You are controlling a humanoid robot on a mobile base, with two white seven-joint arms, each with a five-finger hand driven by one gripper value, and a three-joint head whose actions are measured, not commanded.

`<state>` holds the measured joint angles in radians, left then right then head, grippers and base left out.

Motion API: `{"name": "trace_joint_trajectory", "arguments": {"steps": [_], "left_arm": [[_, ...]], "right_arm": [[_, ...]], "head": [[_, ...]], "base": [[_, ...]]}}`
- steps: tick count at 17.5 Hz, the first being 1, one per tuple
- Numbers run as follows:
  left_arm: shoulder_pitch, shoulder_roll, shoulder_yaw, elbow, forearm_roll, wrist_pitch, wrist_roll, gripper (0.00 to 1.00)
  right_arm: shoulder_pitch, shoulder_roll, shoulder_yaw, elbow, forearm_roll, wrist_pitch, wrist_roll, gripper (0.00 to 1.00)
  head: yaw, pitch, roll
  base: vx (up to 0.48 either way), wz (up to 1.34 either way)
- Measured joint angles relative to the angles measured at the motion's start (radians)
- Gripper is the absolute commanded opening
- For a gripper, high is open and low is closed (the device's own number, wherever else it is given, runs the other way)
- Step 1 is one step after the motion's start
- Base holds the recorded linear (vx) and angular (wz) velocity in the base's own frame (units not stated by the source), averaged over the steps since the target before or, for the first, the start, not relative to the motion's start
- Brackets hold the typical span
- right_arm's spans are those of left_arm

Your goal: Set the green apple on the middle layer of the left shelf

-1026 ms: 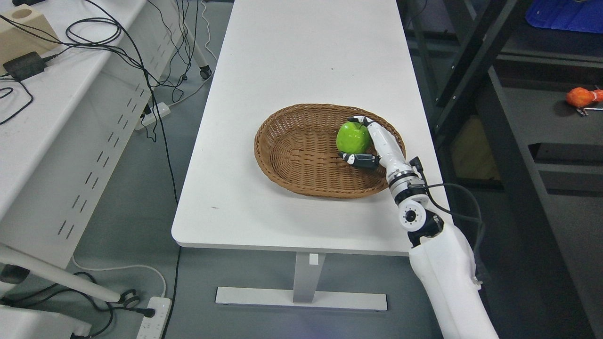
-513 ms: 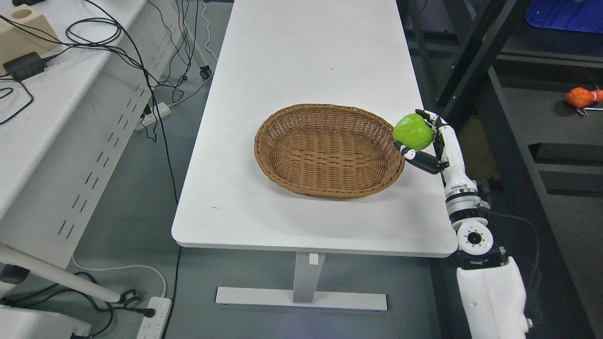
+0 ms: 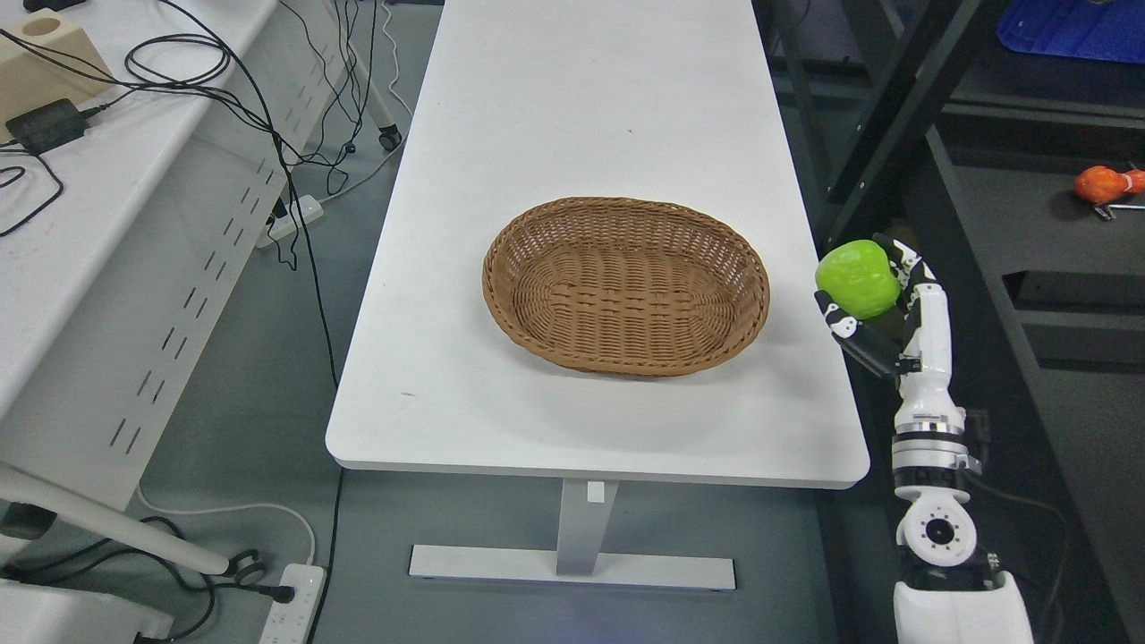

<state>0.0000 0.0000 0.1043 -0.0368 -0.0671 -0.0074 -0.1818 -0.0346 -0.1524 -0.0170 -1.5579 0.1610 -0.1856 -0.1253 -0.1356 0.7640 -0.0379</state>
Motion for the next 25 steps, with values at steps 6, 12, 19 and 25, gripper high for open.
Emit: {"name": "trace_joint_trajectory", "arguments": {"steps": [6,12,19,25], "left_arm": [[0.0,0.0,0.0,0.0,0.0,0.0,0.0,1.0],[0.0,0.0,0.0,0.0,0.0,0.0,0.0,1.0],[0.0,0.0,0.0,0.0,0.0,0.0,0.0,1.0],[0.0,0.0,0.0,0.0,0.0,0.0,0.0,1.0]], "right_arm": [[0.056,0.02,-0.018,-0.059,-0.01,-0.01,-0.001,0.0],[0.072,0.03,-0.026,-0.089,-0.012,-0.011,-0.001,0.0],[0.079,0.037,-0.03,-0.109,-0.013,-0.011,-0.002,0.0],[0.084,0.041,-0.026,-0.117,-0.013,-0.011,-0.003,0.0]], "head": [[0.0,0.0,0.0],[0.0,0.0,0.0],[0.0,0.0,0.0],[0.0,0.0,0.0]], "base": [[0.0,0.0],[0.0,0.0],[0.0,0.0],[-0.034,0.0]]}}
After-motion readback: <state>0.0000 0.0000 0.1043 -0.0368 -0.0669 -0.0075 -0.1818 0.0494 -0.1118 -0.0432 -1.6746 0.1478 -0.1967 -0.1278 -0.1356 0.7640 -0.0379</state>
